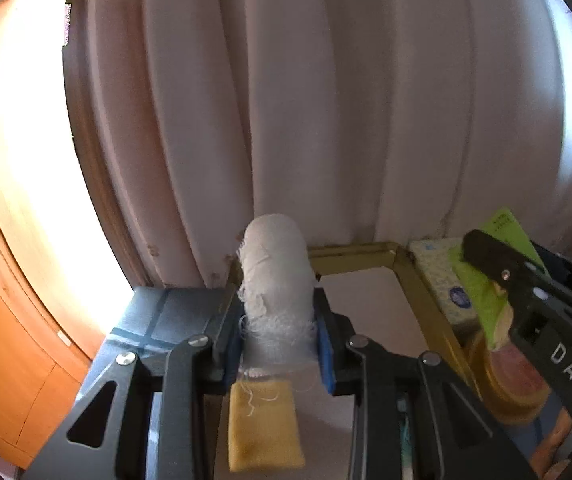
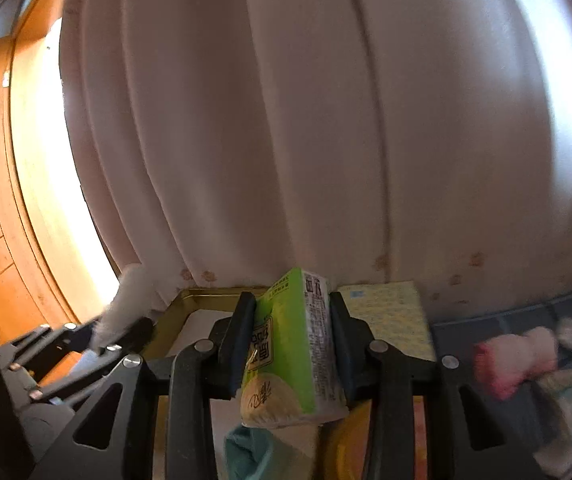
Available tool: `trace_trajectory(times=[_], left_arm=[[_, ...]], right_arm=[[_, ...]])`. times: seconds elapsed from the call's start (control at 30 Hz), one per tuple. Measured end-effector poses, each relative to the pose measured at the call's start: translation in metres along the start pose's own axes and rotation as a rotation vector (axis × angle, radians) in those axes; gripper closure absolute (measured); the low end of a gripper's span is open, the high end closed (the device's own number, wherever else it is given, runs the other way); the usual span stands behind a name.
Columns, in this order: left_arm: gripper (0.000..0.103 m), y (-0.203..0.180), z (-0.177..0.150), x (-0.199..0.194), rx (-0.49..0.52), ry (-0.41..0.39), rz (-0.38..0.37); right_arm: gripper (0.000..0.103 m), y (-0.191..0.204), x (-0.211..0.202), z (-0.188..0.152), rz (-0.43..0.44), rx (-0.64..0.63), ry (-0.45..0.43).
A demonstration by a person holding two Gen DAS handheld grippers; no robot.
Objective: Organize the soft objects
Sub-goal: 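Carry the gauze roll and tissue pack over the gold tin tray, then open both tools to drop the gauze roll and tissue pack into the tray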
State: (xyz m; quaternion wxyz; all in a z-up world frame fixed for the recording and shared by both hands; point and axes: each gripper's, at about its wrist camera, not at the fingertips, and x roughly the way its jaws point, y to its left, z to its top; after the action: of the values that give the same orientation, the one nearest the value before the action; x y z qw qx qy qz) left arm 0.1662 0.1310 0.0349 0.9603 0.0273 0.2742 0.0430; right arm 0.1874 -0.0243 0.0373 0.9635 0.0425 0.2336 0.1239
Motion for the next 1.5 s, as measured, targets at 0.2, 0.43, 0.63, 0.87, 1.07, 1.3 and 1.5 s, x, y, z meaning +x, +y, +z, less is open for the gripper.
trace_trajectory(times=[0.2, 0.43, 0.63, 0.87, 1.07, 1.3, 1.5], left_arm=[[0.073, 0.002, 0.009, 0.055, -0.010, 0.183, -0.021], [0.073, 0.005, 0.006, 0.082, -0.042, 0.305, -0.084], [0.025, 0.006, 0.001, 0.092, -0.049, 0.368, -0.087], [0.009, 0.020, 0.019, 0.058, -0.070, 0.284, -0.106], [0.005, 0.025, -0.003, -0.002, -0.080, 0.077, -0.014], [0.007, -0.008, -0.053, -0.058, -0.141, -0.149, 0.021], [0.007, -0.062, -0.075, -0.078, -0.087, -0.231, 0.062]], right_arm=[[0.064, -0.006, 0.058, 0.001, 0.030, 0.077, 0.199], [0.064, -0.002, 0.078, 0.001, 0.070, 0.113, 0.307], [0.050, 0.005, 0.091, 0.003, 0.071, 0.120, 0.367], [0.036, 0.000, 0.032, 0.009, 0.085, 0.067, 0.188], [0.018, -0.007, -0.067, -0.033, -0.057, -0.006, -0.201], [0.017, -0.010, -0.125, -0.088, -0.202, -0.202, -0.368], [0.017, -0.041, -0.150, -0.092, -0.220, -0.197, -0.370]])
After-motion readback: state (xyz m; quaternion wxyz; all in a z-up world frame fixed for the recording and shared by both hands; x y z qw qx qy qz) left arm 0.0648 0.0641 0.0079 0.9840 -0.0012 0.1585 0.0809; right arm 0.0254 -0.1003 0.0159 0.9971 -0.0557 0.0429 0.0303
